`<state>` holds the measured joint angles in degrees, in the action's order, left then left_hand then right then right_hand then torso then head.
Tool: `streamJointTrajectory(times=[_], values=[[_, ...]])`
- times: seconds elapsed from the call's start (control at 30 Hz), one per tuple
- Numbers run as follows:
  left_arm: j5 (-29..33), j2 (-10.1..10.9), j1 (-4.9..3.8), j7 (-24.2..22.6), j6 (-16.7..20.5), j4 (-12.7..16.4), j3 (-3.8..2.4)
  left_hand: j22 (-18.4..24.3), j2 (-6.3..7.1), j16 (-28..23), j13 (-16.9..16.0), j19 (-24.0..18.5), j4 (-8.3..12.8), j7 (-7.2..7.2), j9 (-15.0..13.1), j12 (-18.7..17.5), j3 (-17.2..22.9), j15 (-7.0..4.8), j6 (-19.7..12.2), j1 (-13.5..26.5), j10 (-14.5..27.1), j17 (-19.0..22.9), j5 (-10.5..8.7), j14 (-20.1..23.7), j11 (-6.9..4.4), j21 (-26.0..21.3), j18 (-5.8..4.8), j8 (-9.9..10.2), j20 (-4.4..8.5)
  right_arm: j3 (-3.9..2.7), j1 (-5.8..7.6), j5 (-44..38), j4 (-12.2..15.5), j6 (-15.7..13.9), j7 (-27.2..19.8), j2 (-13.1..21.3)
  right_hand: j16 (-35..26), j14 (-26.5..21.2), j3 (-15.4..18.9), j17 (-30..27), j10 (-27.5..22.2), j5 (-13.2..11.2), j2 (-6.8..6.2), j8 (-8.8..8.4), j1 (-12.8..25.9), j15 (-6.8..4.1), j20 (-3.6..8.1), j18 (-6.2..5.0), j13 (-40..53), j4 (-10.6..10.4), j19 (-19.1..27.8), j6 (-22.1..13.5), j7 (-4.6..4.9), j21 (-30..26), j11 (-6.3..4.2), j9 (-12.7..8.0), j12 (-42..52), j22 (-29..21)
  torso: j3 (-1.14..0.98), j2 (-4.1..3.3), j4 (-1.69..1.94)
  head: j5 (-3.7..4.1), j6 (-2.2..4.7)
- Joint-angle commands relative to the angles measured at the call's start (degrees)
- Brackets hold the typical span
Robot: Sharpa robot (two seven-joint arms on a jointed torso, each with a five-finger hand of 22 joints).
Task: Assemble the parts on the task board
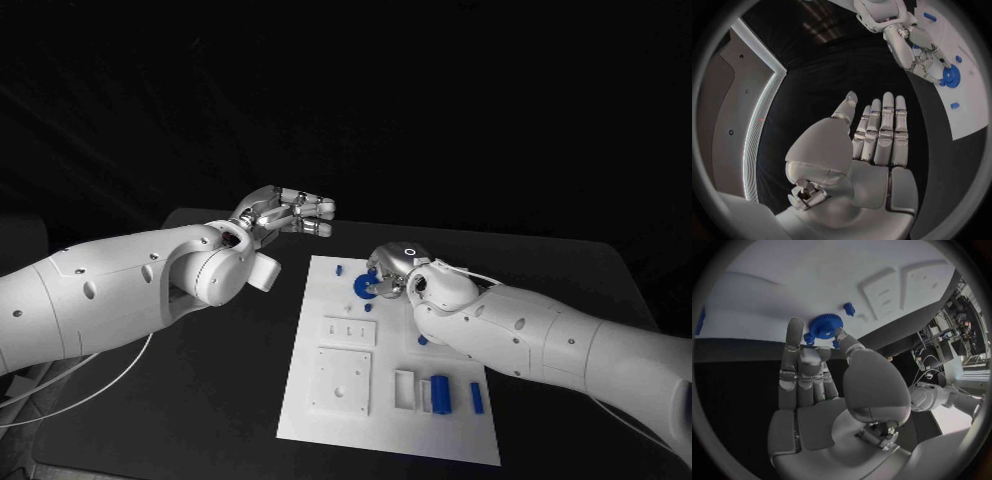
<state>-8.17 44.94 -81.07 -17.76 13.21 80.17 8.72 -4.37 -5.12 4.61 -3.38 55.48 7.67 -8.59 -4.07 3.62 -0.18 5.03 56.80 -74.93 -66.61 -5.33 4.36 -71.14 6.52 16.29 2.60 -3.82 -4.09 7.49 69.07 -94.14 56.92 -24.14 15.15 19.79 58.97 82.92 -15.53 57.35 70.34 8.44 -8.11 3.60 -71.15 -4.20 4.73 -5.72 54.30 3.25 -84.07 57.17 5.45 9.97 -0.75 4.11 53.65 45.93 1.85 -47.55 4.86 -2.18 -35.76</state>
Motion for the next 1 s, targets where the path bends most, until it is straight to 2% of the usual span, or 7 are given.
streamJointTrajectory(times=[0.03,0.1,0.27,0.43,0.67,0.77,1.0], values=[[-0.08,0.04,-0.03,-0.38,-0.47,0.03,-0.04,-0.08,0.39,-0.25,-0.06,0.34,-0.35,-0.12,-0.03,-0.14,0.01,0.05,-0.35,-0.04,0.24,-0.09,-0.23,-0.13,0.07,-0.23,-0.62,0.21,-0.11,-0.02,0.15,6.83,1.42,-7.50,-4.85,1.31,-0.64,-0.15,0.07,-0.43,-0.62,2.90,-0.06,0.95,-0.63,-0.53,0.59,1.19,-0.21,1.05,-0.71,4.86,-0.88,-0.25,-0.66,2.22,-0.29,-0.08,0.03,0.06,-0.10,-0.09,0.11],[-0.08,0.11,-0.03,-0.39,-0.44,0.01,-0.04,-0.08,0.39,-0.25,-0.06,0.34,-0.35,-0.12,-0.03,-0.14,0.01,0.05,-0.35,-0.04,0.24,-0.09,-0.23,-0.13,0.07,-0.23,-0.62,0.21,-0.11,-0.06,0.34,8.96,2.46,-8.40,-5.98,2.30,-1.05,-0.26,2.82,-0.39,-0.76,4.82,0.59,1.30,-1.31,-1.07,1.37,1.95,-0.38,3.01,-0.62,5.03,-1.47,-0.16,-1.00,10.86,-1.02,0.00,0.04,0.08,-0.17,-0.10,0.20],[-0.08,0.35,-0.04,-0.42,-0.36,0.07,-0.04,-0.08,0.39,-0.25,-0.06,0.34,-0.35,-0.12,-0.03,-0.14,0.01,0.05,-0.35,-0.04,0.24,-0.09,-0.23,-0.13,0.07,-0.23,-0.62,0.21,-0.11,-0.45,0.92,13.41,5.49,-8.57,-8.01,5.54,-1.11,-0.11,3.69,0.43,-0.92,6.58,2.09,11.07,-0.81,-1.23,1.75,2.33,0.34,5.02,-0.38,-4.86,-2.06,0.11,-1.12,56.71,-1.12,0.39,-0.06,0.13,-0.45,0.17,0.40],[-0.08,0.46,-0.04,-0.43,-0.37,-0.02,-0.04,-0.08,0.39,-0.25,-0.06,0.34,-0.35,-0.12,-0.03,-0.14,0.01,0.05,-0.35,-0.04,0.24,-0.09,-0.23,-0.13,0.07,-0.23,-0.62,0.21,-0.11,-0.92,1.29,15.84,7.80,-7.48,-8.87,8.98,-0.84,0.02,0.91,0.92,-0.73,7.17,1.95,6.80,0.38,-1.65,2.14,2.60,0.90,5.95,-0.22,-0.95,-3.31,0.59,-1.82,72.36,-0.58,1.04,-0.29,0.40,-1.00,0.32,0.46],[-0.08,0.42,-0.02,-0.43,-0.51,-0.53,-0.03,-0.08,0.39,-0.25,-0.06,0.34,-0.35,-0.12,-0.03,-0.14,0.01,0.05,-0.35,-0.04,0.24,-0.09,-0.23,-0.13,0.07,-0.23,-0.62,0.21,-0.11,-1.19,1.45,17.65,8.94,-5.49,-9.52,13.03,-0.75,0.10,1.95,1.11,-0.64,8.23,2.14,20.29,1.22,-1.98,2.46,3.02,1.34,5.41,-0.33,-5.37,-4.20,0.52,-2.32,71.86,-0.07,0.88,-0.82,0.82,-2.02,1.24,0.25],[-0.08,0.42,0.07,-0.42,-0.64,-0.68,0.00,-0.08,0.39,-0.25,-0.06,0.34,-0.35,-0.12,-0.03,-0.14,0.01,0.05,-0.35,-0.04,0.24,-0.09,-0.23,-0.13,0.07,-0.23,-0.62,0.21,-0.11,-1.22,1.46,18.94,8.90,-4.42,-10.81,14.89,-0.82,0.05,0.74,1.10,-0.90,8.00,2.09,18.04,1.26,-1.75,2.35,2.92,1.30,5.64,-0.26,-4.95,-3.72,0.50,-2.00,66.47,-0.03,0.86,-1.23,1.05,-2.65,1.86,0.25],[-0.03,0.64,0.40,-0.38,-0.96,-0.80,0.04,-0.07,0.36,-0.27,-0.07,0.33,-0.40,-0.12,-0.05,-0.12,0.03,0.07,-0.38,-0.04,0.27,-0.08,-0.22,-0.09,0.08,-0.28,-0.62,0.18,-0.13,-1.24,0.83,22.61,8.06,-2.60,-15.34,18.59,-0.94,-0.13,-0.20,1.22,-1.03,8.44,3.04,1.28,0.45,-0.27,0.98,1.43,1.17,6.39,0.26,-2.63,0.79,0.79,0.31,17.99,0.09,1.71,-1.86,1.37,-3.69,3.39,0.21]])
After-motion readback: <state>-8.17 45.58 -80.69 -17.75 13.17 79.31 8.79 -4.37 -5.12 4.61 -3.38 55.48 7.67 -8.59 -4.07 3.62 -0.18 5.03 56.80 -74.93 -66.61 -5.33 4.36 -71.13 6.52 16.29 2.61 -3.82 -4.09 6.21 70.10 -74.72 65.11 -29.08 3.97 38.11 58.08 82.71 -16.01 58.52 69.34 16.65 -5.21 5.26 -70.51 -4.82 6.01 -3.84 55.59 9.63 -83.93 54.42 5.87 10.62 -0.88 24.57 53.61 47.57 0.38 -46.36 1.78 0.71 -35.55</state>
